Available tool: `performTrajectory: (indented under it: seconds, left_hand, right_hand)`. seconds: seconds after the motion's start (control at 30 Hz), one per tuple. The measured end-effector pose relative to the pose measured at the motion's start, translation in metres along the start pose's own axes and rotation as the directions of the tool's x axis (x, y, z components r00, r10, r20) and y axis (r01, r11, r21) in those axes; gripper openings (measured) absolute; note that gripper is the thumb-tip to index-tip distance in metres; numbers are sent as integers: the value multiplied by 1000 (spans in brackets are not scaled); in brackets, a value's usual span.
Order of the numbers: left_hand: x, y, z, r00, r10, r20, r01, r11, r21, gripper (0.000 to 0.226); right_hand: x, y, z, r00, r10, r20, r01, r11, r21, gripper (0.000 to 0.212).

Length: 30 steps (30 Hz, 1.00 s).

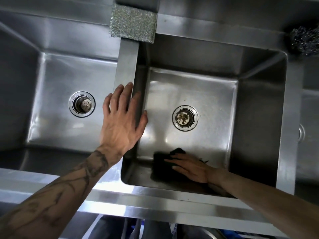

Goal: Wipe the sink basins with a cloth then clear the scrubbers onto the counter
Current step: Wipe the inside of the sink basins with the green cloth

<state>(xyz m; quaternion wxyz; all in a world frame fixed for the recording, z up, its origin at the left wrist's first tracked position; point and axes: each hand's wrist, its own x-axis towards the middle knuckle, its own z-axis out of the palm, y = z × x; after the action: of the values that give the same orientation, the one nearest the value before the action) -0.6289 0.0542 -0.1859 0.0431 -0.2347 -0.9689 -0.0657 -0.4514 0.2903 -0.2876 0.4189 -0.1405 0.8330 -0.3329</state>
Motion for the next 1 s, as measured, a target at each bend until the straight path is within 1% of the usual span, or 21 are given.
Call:
performTrajectory:
  seconds: [0.07, 0.13, 0.17, 0.23, 0.27, 0.33, 0.37, 0.43, 0.5, 0.57, 0.63, 0.7, 0.77, 0.9, 1.0]
  left_hand:
    - [0, 1, -1, 1000, -4, 6, 4, 1000, -1, 56]
    - [0, 1, -1, 1000, -7, 14, 7, 1000, -6, 56]
    - [0, 1, -2, 1000, -9, 17, 9, 1000, -8, 56]
    - [0, 1, -4, 1000, -12, 29, 13, 1000, -12, 56]
    - [0, 1, -4, 999, -12, 33, 12, 1000, -14, 56]
    - [1, 0, -4, 999, -6, 43, 6, 1000, -8, 56]
    - [1, 0, -4, 999, -3, 53, 4, 1000, -7, 55]
    - [0, -1, -4, 998, 0, 66, 1, 1000, -11, 56]
    - [0, -1, -4, 998, 0, 69, 1, 1000, -11, 56]
    - [-1, -2, -4, 997, -4, 72, 5, 1000, -11, 56]
    - [-2, -2, -5, 997, 5, 76, -4, 1000, -12, 56]
    - [-1, -2, -6, 997, 14, 82, -13, 1000, -13, 56]
    - [-1, -3, -7, 997, 18, 76, -15, 999, -35, 55]
    - [-3, -6, -9, 999, 22, 50, -16, 993, -118, 53]
    - [-3, -7, -9, 999, 26, 39, -21, 991, -133, 53]
  right_hand:
    - [7, -24, -5, 998, 66, -13, -64, 993, 96, 46]
    - [23, -51, -11, 990, 139, 21, -140, 976, 169, 45]
    - [32, -67, -13, 986, 158, 49, -165, 962, 220, 45]
    - [48, -100, -15, 986, 144, 80, -162, 940, 301, 44]
    - [52, -113, -15, 988, 125, 92, -147, 943, 297, 44]
    - [43, -127, -20, 991, 77, 113, -99, 972, 212, 47]
    - [33, -127, -24, 985, 87, 151, -113, 979, 168, 49]
    - [7, -117, -32, 956, 178, 232, -215, 966, 144, 54]
    - [-20, -102, -41, 909, 298, 292, -355, 920, 167, 58]
    - [-44, -89, -47, 858, 415, 304, -480, 857, 185, 58]
    - [-58, -84, -50, 831, 476, 287, -534, 827, 176, 53]
    - [-56, -96, -49, 846, 472, 249, -513, 847, 138, 44]
    - [-42, -116, -49, 864, 461, 203, -494, 854, 161, 43]
    - [-1, -168, -40, 936, 321, 144, -339, 932, 126, 44]
    - [5, -188, -35, 946, 324, 9, -318, 924, 214, 41]
